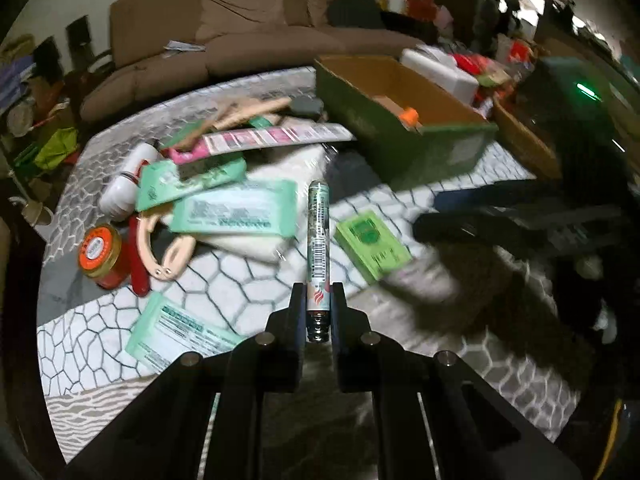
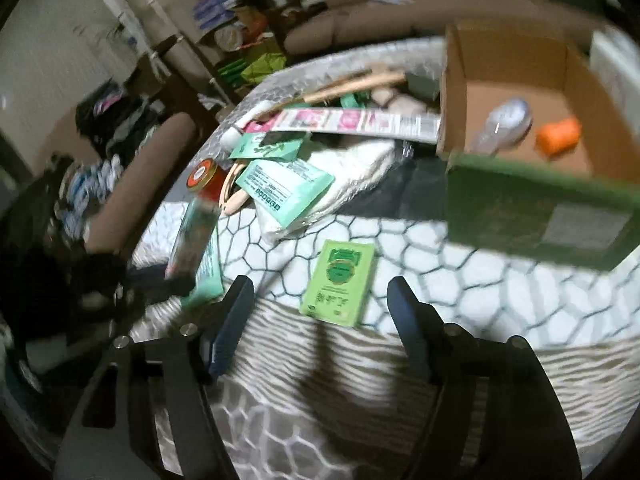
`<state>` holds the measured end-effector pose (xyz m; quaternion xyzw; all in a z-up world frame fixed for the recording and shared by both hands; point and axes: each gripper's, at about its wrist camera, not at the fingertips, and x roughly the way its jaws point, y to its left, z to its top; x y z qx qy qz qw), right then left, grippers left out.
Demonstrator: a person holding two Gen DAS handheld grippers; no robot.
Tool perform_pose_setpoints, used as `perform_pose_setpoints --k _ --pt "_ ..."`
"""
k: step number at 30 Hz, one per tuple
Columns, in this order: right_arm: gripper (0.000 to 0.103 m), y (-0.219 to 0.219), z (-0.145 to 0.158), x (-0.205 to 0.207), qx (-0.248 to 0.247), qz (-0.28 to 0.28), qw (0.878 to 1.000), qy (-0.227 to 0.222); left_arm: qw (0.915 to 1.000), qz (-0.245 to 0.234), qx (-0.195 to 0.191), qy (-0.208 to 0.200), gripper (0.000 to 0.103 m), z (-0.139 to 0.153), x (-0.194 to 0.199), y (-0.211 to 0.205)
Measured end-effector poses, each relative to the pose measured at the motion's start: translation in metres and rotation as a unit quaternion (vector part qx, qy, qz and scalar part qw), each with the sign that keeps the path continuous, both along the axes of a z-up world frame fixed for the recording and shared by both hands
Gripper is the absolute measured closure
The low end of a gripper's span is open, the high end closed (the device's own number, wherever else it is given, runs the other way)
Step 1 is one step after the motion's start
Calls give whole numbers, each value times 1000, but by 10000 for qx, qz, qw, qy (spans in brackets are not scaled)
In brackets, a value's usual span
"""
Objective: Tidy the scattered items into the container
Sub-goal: 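Grasp the small green box with the right gripper while the left gripper holds the tube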
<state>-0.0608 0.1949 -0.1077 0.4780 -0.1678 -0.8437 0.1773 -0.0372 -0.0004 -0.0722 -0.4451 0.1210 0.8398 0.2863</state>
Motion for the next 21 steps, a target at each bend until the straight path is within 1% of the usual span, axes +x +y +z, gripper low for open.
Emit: perform_pose_setpoints --k 1,2,3,4,6,8,10,12,13,16,19,21 --pt "39 -1 -5 -5 -188 -29 9998 -93 10000 -55 -36 11 92 -3 2 0" --pt "40 -3 -8 -9 -460 -25 9989 -112 10000 -82 -43 -10 92 -5 4 0" --pt "41 -5 -8 -12 -772 45 9970 -85 9999 -132 30 -77 92 -6 6 0" --pt "41 -10 -6 -14 -975 156 9951 -50 9997 -191 116 -94 92 -5 8 0" --pt "42 -23 0 -16 -1001 356 9943 50 9994 -278 210 -71 92 -3 12 -1" --pt "48 -31 4 -18 -1109 529 9924 116 9986 -383 350 -80 92 -2 14 -1" --pt "57 -38 2 -19 -1165 665 9910 18 9985 -385 380 -49 92 0 15 1" --pt "70 -44 0 -18 -1091 775 9910 -24 9986 -386 349 -66 92 -1 15 4" --pt "73 -45 0 -16 -1078 777 9911 -3 9988 -390 304 -53 92 -2 15 6" --pt "80 -41 4 -14 -1221 717 9899 61 9989 -385 261 -53 91 -4 14 11" --pt "81 -40 11 -12 -1209 754 9896 174 9990 -330 307 -7 91 -3 13 14" --pt "81 -38 12 -10 -1307 790 9882 137 9991 -296 294 50 91 -3 12 16"
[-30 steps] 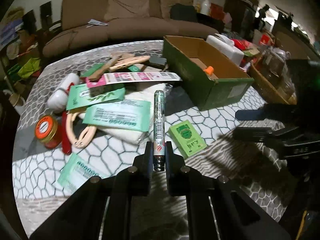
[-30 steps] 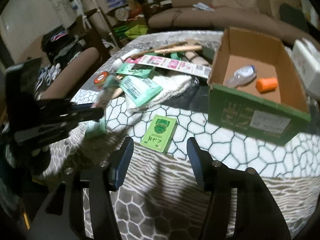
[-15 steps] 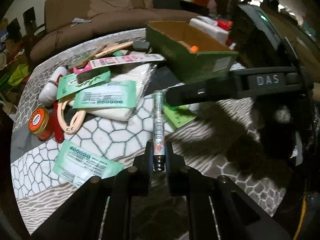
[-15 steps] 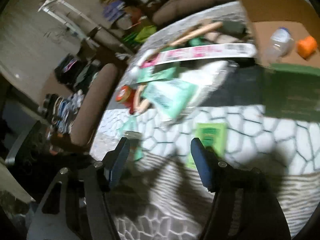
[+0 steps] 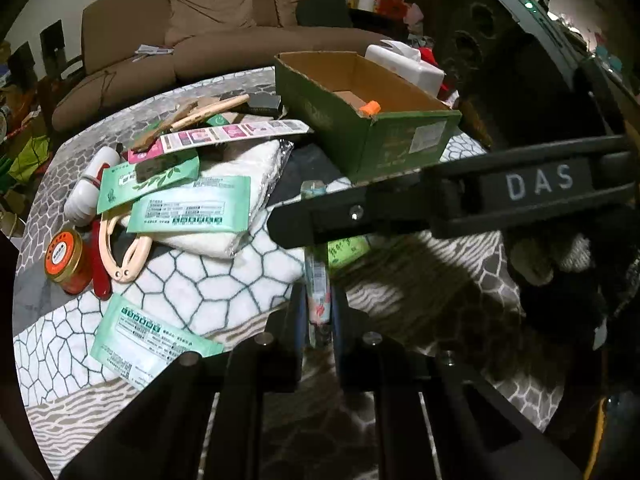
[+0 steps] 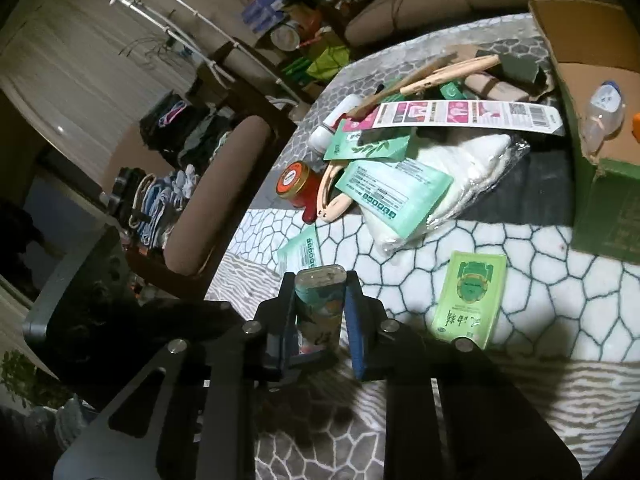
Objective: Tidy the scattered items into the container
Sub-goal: 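Grasp the small green box with the right gripper while the left gripper holds the tube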
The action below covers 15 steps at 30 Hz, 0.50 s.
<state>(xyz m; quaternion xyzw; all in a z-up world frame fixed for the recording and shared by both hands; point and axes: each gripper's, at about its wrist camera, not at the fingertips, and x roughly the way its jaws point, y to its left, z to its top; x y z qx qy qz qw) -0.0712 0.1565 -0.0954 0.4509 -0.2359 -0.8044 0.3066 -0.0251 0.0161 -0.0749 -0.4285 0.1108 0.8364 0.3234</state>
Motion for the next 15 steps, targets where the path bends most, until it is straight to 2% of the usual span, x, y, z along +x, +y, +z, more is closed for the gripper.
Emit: perform_pose_setpoints --k 5,10,11,12,13,15 --pt "81 -1 -1 2 -232 100 9996 -137 10000 70 -44 6 90 -1 -3 4" --pt "80 -6 1 3 34 178 9998 -54 9998 183 -66 -44 92 -3 -8 4" --pt "77 -7 2 3 138 156 9998 -13 9998 194 -89 -51 92 -4 -8 4" --pt "71 -6 3 2 273 76 9996 35 9997 212 -135 -35 92 -5 -9 4" --pt "61 -4 4 2 400 -26 9992 73 9996 241 -171 -20 92 -5 -9 2" --pt "51 5 5 2 697 -255 9971 140 9989 393 -235 18 92 -4 -12 -3"
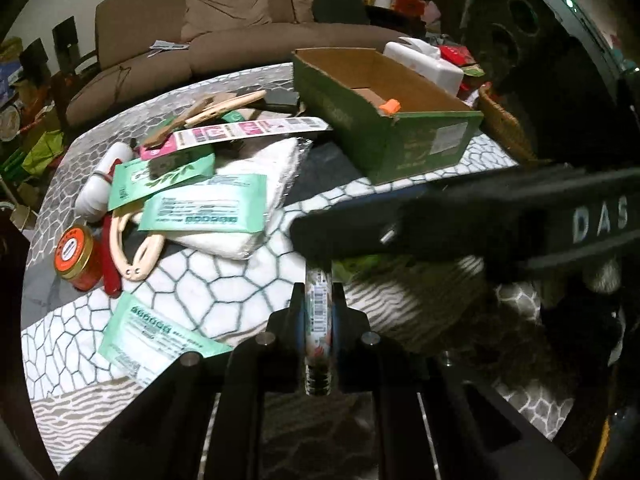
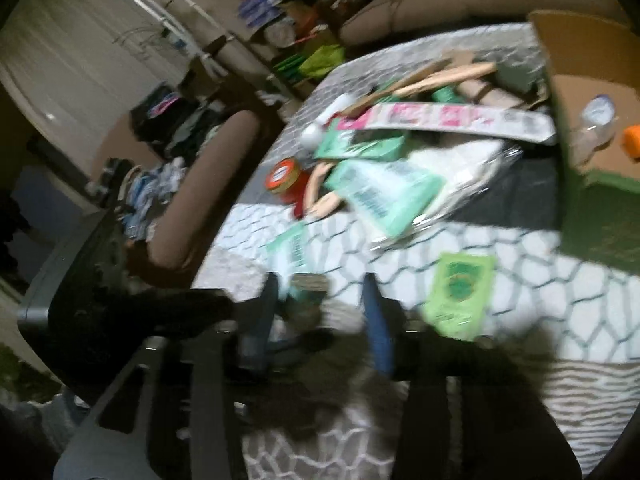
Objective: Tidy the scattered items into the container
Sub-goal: 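Grasp the small green box with the right gripper while the left gripper holds the tube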
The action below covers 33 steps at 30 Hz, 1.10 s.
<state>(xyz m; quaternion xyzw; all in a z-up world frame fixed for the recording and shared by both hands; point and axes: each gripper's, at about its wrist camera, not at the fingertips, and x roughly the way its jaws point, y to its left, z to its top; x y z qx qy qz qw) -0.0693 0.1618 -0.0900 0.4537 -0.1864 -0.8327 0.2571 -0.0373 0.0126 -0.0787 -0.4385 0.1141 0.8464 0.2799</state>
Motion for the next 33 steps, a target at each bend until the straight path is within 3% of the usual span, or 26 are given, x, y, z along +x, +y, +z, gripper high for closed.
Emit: perform_pose_setpoints --k 1,4,9,19,27,33 --pt "46 5 0 0 413 -211 9989 39 9999 122 -31 32 92 1 -2 -4" --pt "44 12 -8 -2 1385 -646 9882 35 9975 705 -51 38 92 5 -13 -24" --pt "43 -5 -32 -6 2650 -943 9596 -58 9897 1362 -431 5 92 -1 -26 -43" --pt "44 -28 -61 -20 2681 -882 9586 -391 9869 1484 -632 -55 92 -5 -27 -43" --pt "46 -33 -63 -12 2884 -826 9534 -327 9867 1499 -613 -111 92 -6 -27 -43" --pt "57 -33 -59 -7 2772 -798 9568 -356 9867 1497 -619 -148 92 -7 -27 -42"
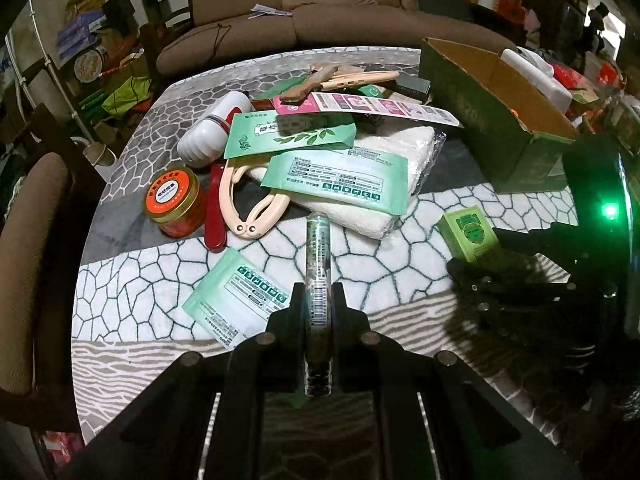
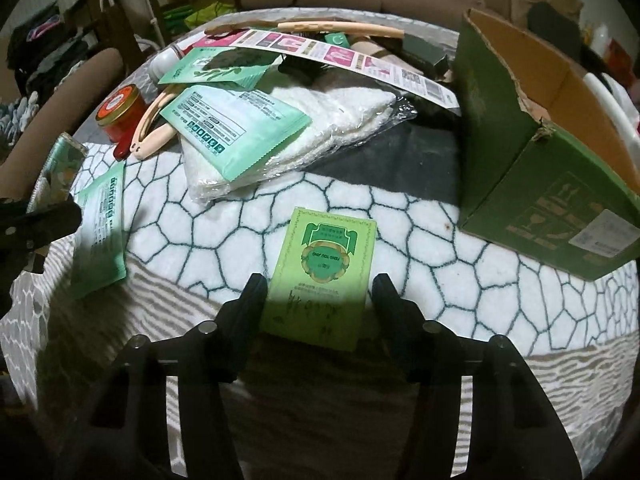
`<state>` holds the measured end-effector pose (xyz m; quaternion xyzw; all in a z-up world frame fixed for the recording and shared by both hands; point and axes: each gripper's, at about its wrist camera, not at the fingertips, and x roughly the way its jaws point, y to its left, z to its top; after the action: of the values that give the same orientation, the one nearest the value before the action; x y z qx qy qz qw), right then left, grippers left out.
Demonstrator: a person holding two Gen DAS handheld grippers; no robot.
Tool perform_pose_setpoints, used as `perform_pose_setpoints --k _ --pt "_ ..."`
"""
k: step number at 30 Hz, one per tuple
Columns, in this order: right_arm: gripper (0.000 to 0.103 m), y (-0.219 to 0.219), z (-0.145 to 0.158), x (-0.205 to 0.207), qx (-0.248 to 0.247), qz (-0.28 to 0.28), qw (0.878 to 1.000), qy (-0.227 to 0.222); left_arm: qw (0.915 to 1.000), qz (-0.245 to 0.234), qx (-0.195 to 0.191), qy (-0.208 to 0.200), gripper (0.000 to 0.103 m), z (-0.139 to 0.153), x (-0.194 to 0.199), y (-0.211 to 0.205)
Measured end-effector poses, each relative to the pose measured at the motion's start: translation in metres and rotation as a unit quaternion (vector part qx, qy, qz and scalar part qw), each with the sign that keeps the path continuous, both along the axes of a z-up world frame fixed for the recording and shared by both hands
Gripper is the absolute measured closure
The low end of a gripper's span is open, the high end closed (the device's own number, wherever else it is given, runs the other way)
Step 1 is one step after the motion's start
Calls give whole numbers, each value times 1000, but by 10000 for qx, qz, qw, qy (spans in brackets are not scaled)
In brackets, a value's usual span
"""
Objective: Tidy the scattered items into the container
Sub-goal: 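Grasp the small green box with the right gripper while the left gripper holds the tube, then carry the tube and green box in both grippers over the cardboard box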
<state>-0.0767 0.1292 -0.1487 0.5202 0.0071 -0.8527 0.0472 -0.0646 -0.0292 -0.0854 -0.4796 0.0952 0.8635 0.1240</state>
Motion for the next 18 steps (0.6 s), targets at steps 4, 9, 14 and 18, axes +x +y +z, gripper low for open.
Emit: perform_pose_setpoints --k 4,9,14,18 --pt "60 3 7 7 -119 114 9999 51 10000 -37 35 10 92 2 0 5" --pt "60 15 28 21 -326 182 9989 293 9999 -108 105 54 92 9 0 16" --pt "60 34 63 40 -601 383 9945 762 9996 -175 189 77 92 14 1 29" --pt "60 47 102 64 -639 553 9882 1281 9993 -229 258 133 92 23 1 41"
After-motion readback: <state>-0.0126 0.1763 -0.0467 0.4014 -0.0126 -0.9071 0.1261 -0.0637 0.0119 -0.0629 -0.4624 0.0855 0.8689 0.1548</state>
